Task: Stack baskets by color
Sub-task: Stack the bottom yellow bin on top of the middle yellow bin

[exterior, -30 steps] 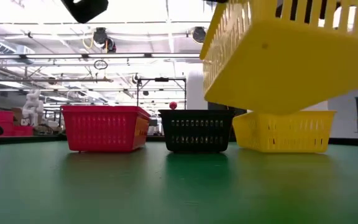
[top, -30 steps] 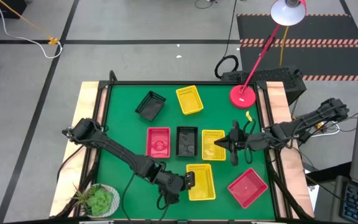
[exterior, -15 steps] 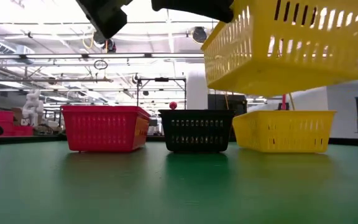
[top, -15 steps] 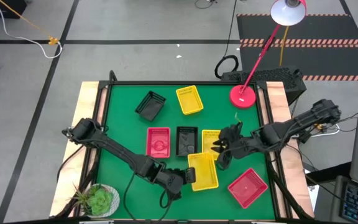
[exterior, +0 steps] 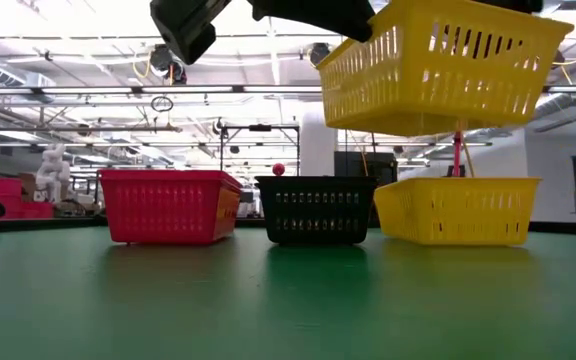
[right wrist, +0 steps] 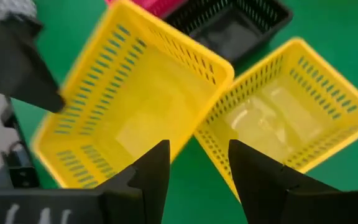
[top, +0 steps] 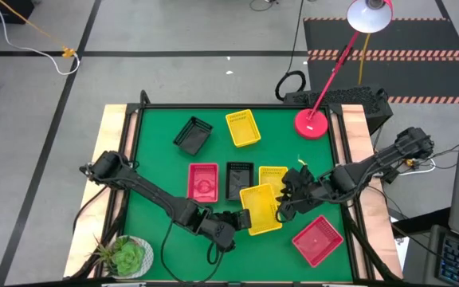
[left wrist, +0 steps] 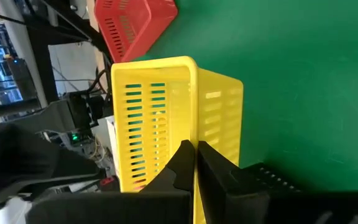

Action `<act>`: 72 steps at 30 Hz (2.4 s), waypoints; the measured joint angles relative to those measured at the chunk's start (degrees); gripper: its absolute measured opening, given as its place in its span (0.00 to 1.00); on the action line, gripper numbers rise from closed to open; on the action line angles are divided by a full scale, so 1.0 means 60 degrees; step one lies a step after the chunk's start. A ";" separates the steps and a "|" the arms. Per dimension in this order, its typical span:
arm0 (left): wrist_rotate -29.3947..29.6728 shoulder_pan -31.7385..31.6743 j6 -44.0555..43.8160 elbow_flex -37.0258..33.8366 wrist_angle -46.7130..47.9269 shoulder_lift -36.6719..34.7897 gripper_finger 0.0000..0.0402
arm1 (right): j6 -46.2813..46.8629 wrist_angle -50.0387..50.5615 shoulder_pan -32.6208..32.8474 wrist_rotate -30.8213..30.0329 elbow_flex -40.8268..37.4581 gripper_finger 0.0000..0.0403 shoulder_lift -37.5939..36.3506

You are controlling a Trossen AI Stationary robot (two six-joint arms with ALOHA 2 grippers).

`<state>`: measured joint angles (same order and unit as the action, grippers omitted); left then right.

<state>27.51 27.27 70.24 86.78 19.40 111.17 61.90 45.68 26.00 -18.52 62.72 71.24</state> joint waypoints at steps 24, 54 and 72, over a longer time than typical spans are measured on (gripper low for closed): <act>0.0178 -0.0004 0.0029 0.0000 -0.0211 -0.0003 0.01 | -0.0688 -0.1291 -0.0399 0.0096 -0.0339 0.21 0.0883; 0.1796 0.0603 -0.5644 0.0013 0.0604 -0.0690 0.42 | -0.1998 -0.1211 -0.0722 -0.0132 -0.0339 0.02 0.0251; 0.1858 0.1104 -1.2018 0.0011 0.4999 -0.3720 0.33 | -0.0455 -0.3383 -0.1046 0.0857 -0.0324 0.01 -0.1039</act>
<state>38.66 33.89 -1.87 86.85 49.39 88.85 59.16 25.38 19.73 -13.37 60.77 65.00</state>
